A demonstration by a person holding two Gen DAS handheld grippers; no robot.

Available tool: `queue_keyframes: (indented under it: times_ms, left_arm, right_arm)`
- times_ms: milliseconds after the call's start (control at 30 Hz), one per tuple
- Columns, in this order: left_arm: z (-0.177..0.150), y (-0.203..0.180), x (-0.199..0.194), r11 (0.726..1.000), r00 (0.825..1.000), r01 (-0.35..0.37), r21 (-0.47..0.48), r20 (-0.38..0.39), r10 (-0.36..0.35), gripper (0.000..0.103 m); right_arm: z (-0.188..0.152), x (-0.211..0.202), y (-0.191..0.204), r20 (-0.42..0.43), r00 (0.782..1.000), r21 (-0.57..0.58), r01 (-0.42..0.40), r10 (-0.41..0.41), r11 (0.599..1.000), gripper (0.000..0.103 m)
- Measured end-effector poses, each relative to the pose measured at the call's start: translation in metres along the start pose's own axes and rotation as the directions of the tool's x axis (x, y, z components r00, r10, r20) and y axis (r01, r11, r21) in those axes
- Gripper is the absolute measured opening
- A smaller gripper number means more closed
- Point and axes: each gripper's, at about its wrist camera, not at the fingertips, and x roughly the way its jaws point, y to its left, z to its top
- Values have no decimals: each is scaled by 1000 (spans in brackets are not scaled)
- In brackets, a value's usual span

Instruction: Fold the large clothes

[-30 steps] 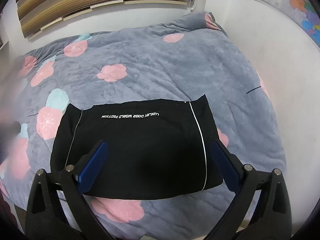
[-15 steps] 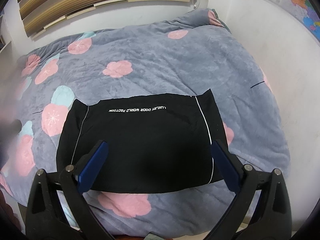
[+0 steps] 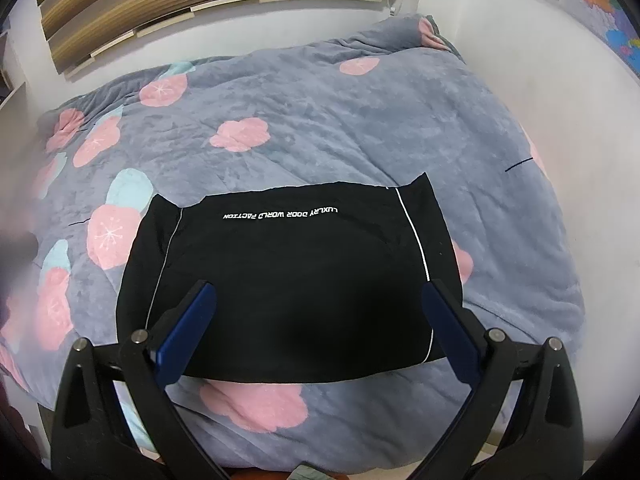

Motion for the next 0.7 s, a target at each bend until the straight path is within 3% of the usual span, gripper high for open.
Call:
queue_keyframes:
  times_ms: [400, 600, 700]
  left_arm:
    - [1, 11, 1, 998, 997, -65, -9, 42, 65, 63]
    - [6, 24, -2, 992, 986, -98, -75, 126, 107, 62]
    - [9, 29, 8, 993, 992, -78, -87, 89, 86, 63]
  right_arm:
    - [9, 10, 13, 3, 999, -28, -33, 34, 999, 101]
    - [12, 18, 19, -10, 1000, -47, -30, 30, 998, 101]
    - [15, 22, 17, -15, 999, -49, -29, 28, 998, 101]
